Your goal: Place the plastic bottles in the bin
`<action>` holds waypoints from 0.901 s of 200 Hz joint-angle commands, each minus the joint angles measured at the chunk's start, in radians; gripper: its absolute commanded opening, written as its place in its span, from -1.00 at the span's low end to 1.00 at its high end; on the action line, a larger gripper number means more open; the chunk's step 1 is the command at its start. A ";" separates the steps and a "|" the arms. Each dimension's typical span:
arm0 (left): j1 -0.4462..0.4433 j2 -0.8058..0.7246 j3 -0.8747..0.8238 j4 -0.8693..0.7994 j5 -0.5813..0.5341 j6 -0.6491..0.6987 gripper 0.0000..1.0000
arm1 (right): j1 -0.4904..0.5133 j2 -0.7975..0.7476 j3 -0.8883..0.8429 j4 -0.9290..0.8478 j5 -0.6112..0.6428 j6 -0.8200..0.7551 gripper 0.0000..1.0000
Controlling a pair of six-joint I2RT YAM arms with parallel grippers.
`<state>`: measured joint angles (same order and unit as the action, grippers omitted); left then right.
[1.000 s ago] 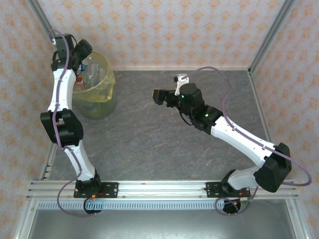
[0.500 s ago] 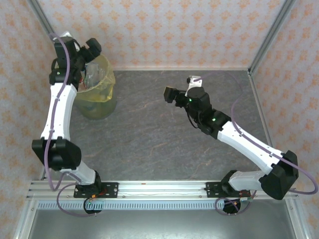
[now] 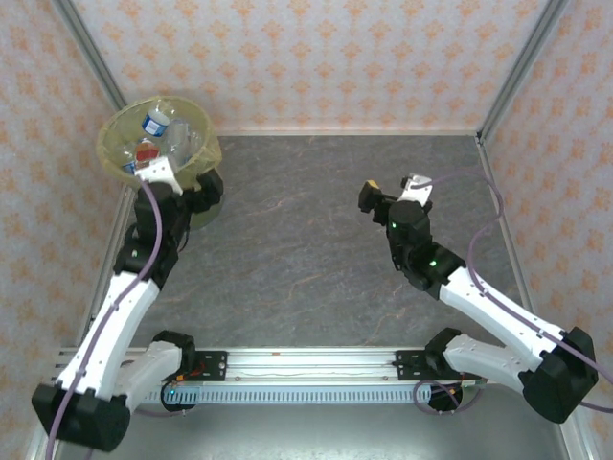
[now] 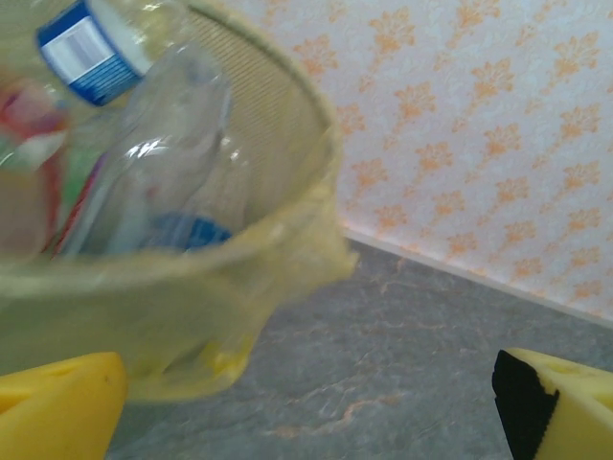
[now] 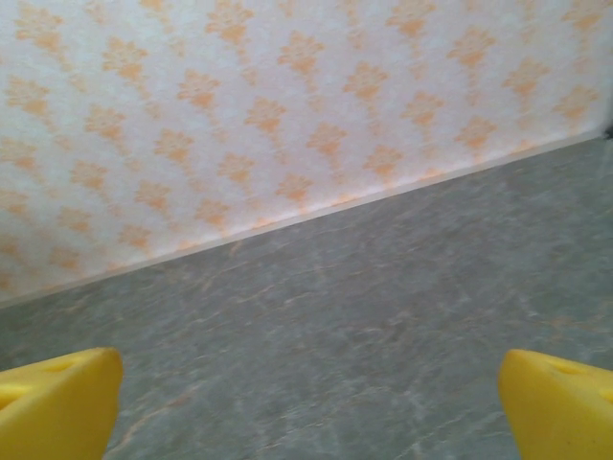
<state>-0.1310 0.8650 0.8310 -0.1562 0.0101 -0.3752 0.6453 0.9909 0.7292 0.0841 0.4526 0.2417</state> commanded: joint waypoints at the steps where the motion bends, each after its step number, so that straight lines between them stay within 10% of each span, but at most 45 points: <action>1: -0.003 -0.132 -0.146 0.081 -0.059 0.048 0.98 | -0.014 -0.056 -0.073 0.109 0.135 -0.062 0.99; 57: -0.004 -0.323 -0.418 0.075 -0.254 0.015 0.98 | -0.062 -0.172 -0.331 0.314 0.153 -0.213 0.99; 180: 0.084 0.386 -0.548 0.979 -0.416 0.241 0.99 | -0.372 0.087 -0.617 0.817 0.034 -0.216 0.99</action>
<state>-0.0570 1.1778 0.3248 0.4732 -0.3824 -0.2226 0.3061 1.0153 0.1101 0.7097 0.5331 0.0383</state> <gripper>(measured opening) 0.994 0.997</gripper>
